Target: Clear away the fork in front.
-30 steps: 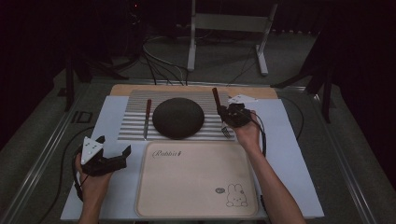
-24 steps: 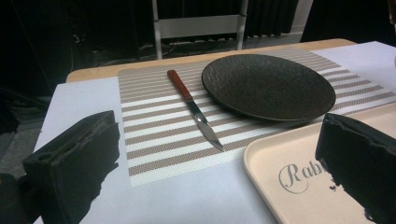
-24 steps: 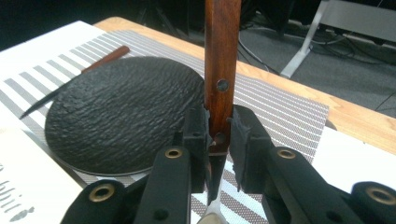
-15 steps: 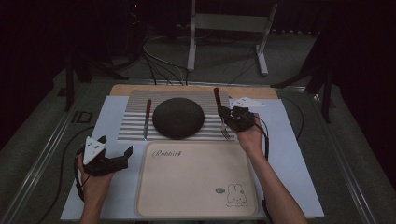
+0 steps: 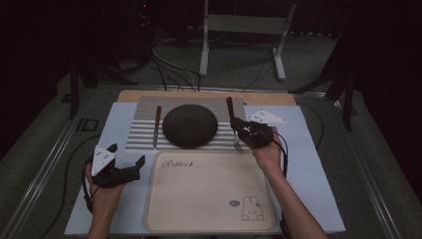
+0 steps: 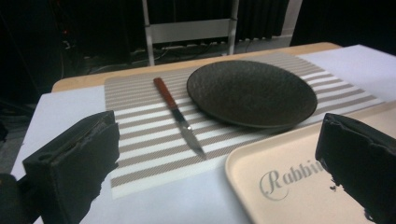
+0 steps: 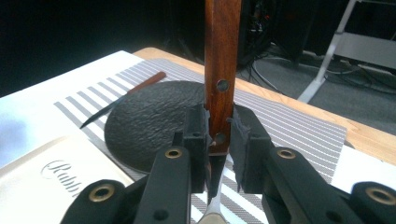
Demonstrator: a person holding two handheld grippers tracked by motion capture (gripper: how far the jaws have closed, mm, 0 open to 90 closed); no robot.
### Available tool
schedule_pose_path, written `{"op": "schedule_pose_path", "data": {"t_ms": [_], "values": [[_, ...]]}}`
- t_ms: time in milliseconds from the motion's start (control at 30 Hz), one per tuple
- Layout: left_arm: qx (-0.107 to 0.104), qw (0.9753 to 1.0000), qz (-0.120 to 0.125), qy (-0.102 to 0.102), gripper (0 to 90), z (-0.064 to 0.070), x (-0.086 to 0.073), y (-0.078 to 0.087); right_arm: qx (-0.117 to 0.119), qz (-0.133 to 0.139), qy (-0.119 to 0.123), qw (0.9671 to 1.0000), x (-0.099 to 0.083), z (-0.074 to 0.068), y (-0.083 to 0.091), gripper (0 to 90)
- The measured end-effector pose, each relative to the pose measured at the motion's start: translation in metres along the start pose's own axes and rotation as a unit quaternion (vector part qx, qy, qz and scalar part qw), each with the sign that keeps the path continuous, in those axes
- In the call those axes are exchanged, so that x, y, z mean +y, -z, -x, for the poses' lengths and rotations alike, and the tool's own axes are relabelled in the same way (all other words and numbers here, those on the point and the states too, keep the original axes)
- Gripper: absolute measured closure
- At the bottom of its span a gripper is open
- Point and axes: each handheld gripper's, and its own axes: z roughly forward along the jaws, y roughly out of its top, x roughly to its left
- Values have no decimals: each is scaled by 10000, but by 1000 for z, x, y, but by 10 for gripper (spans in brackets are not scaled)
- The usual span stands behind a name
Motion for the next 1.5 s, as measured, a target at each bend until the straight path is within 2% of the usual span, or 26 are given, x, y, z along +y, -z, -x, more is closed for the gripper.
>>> {"op": "schedule_pose_path", "data": {"t_ms": [133, 367, 533, 733, 833, 1033, 1267, 1500], "values": [[-88, 9999, 119, 9, 3, 7, 10, 0, 82, 40, 52, 9999, -2, -8, 3, 774], [-261, 9994, 186, -126, 3, 22, 27, -6, 184, 121, 82, 9997, -5, -18, 10, 773], [-468, 9986, 228, -94, 13, 36, 39, -13, 249, 152, 93, 9995, -7, -25, 14, 774], [-721, 9970, 224, -159, 14, 54, 53, -26, 321, 169, 106, 9993, -9, -30, 15, 773], [-840, 9961, 249, -112, 14, 61, 58, -32, 379, 169, 115, 9991, -10, -33, 16, 774], [-990, 9948, 248, -17, 17, 71, 66, -41, 451, 193, 191, 9986, -9, -41, 17, 773], [-1138, 9931, 284, -31, 18, 80, 77, -48, 547, 200, 222, 9981, -9, -48, 17, 773], [-1357, 9902, 318, -53, 24, 94, 89, -58, 639, 232, 283, 9973, -7, -56, 17, 773]]}}
